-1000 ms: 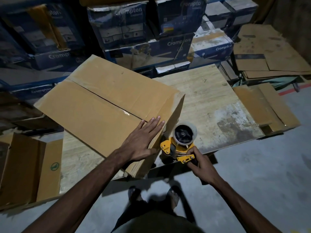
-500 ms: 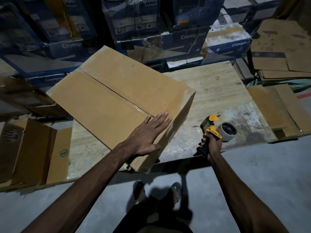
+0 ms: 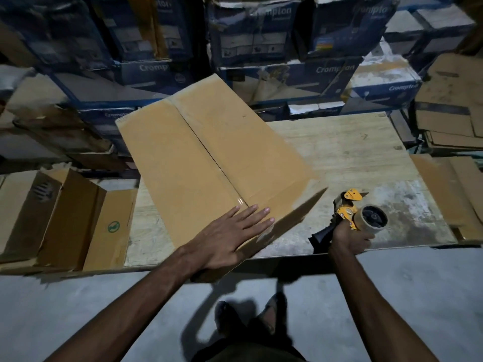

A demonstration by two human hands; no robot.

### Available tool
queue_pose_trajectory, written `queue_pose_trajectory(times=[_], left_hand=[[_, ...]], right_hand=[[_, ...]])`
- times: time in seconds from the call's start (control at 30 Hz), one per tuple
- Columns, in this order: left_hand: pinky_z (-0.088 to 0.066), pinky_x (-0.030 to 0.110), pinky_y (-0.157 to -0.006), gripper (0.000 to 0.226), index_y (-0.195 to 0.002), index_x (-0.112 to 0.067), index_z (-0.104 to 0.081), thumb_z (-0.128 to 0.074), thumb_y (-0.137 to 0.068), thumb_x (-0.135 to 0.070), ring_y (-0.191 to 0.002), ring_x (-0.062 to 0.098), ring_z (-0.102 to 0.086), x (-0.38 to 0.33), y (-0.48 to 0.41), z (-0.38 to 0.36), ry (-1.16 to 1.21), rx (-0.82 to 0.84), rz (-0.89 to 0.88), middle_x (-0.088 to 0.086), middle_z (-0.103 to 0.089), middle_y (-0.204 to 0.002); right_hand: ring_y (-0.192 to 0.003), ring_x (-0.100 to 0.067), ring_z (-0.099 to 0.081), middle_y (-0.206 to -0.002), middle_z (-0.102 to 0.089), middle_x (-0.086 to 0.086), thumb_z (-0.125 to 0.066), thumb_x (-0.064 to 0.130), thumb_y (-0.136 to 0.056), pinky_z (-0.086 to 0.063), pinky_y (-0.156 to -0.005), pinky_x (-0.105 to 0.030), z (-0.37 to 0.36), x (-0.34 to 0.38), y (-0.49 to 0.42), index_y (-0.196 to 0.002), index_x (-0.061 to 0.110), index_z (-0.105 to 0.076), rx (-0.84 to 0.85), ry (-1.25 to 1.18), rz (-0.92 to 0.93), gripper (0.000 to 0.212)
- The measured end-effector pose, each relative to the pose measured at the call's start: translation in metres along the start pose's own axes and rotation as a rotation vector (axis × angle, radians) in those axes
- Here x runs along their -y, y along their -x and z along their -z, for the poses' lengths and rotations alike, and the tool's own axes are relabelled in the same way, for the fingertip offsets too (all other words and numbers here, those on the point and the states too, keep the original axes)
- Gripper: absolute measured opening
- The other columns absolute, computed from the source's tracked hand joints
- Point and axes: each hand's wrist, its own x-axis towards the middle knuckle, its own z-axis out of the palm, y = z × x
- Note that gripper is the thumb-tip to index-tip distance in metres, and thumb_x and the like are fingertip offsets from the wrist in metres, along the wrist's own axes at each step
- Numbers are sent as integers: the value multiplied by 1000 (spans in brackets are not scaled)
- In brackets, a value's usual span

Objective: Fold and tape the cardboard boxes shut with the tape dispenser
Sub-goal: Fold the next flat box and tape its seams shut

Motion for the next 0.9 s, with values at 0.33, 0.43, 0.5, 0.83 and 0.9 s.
queue_pose_trajectory(times=[0.33, 0.43, 0.5, 0.83, 0.9], left_hand=[[-1, 45, -129, 98, -165, -30, 10, -52, -89, -27, -159, 13, 13, -13, 72, -36, -83, -147, 233, -8, 12, -172], [-9, 50, -130, 80, -166, -37, 0, -46, -101, -45, -160, 18, 1, -13, 89, -48, -125, -252, 364, -7, 1, -174], [-15, 49, -124, 70, -165, -37, -14, -41, -104, -59, -159, 23, -13, -9, 96, -54, -180, -315, 410, -3, -14, -173], [-58, 41, -95, 61, -136, -13, -68, -61, -98, -60, -129, 29, -63, 60, 123, -43, -364, -526, 26, 9, -64, -142], [-58, 40, -93, 64, -137, -13, -67, -62, -97, -62, -128, 28, -64, 78, 120, -33, -389, -506, -41, 10, -64, -142]], right_hand=[[-109, -18, -61, -133, -59, 5, -64, 51, -98, -48, -83, -31, 10, 108, 105, -145, 29, -51, 729, 266, 789, 53], [-143, -26, -44, -160, -42, 4, -57, 73, -91, -40, -109, -46, 6, 113, 108, -155, 36, -42, 891, 488, 736, 75], [-152, -28, -30, -169, -26, 5, -56, 70, -94, -35, -113, -49, 11, 115, 112, -161, 36, -31, 984, 441, 626, 79], [-144, -24, -41, -163, -38, 3, -47, 62, -98, -36, -111, -41, 63, 38, 141, -160, 36, -27, 859, 281, 554, 70], [-141, -22, -42, -161, -40, 2, -48, 57, -102, -35, -104, -36, 70, 18, 149, -160, 34, -28, 769, 204, 509, 65]])
